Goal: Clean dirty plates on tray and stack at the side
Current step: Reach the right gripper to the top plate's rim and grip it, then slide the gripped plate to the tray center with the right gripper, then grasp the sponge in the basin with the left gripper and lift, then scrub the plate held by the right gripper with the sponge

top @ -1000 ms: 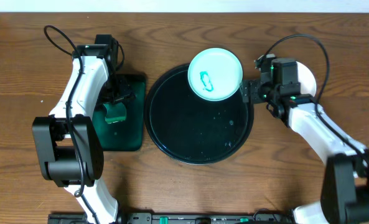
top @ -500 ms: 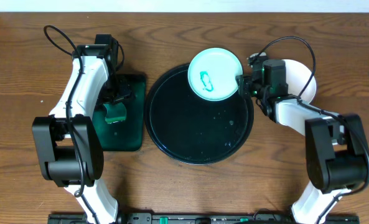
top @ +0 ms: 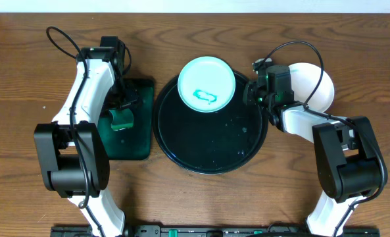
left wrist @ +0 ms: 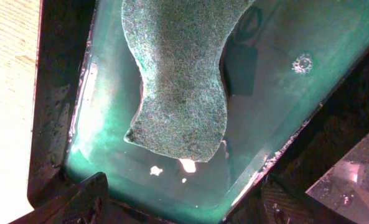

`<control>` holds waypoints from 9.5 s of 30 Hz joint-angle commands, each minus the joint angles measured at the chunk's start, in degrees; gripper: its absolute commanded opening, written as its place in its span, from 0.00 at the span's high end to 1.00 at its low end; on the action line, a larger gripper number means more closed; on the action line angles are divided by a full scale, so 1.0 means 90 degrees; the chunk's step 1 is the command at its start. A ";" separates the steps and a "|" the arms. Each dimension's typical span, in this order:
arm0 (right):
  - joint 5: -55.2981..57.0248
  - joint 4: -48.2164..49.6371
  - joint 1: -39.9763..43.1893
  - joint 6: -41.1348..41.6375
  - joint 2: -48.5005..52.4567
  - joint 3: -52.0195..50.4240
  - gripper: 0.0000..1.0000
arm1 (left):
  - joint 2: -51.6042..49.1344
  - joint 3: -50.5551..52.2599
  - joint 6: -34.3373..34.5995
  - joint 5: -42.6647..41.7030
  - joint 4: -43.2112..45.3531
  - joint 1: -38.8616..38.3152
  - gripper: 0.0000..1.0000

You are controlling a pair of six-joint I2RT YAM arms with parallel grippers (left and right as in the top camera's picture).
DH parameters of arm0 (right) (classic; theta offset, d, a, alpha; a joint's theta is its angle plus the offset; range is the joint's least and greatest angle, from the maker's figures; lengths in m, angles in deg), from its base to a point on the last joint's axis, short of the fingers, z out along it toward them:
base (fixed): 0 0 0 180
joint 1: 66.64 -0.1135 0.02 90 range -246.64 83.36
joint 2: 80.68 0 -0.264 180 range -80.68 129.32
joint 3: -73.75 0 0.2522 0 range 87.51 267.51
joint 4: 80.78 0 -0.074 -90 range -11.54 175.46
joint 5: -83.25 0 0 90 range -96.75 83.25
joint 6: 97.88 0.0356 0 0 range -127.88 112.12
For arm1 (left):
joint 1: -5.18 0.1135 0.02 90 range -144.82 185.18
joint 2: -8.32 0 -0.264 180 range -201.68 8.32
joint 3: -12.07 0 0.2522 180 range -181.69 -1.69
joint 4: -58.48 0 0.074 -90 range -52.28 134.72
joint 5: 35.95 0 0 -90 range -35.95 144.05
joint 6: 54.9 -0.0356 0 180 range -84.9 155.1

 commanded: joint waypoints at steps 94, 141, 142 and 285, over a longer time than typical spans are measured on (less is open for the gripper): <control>0.1333 -0.4158 -0.0962 0.0474 -0.1906 0.0007 0.99 | -0.0034 0.0036 0.0010 0.0029 -0.0182 0.0005 0.41; 0.0969 -0.4352 -0.1044 0.0384 -0.0697 0.0007 0.99 | 0.0051 0.1545 -0.0352 0.0010 0.2514 0.0058 0.93; 0.0969 -0.4352 -0.1044 0.0384 -0.0697 0.0007 0.99 | 0.0170 0.1545 -0.0352 0.0015 0.2518 -0.0005 0.93; 0.0925 -0.4541 -0.1037 0.0381 -0.0697 0.0007 0.99 | -0.0986 0.1486 0.1535 -0.3628 0.3747 -0.4289 0.93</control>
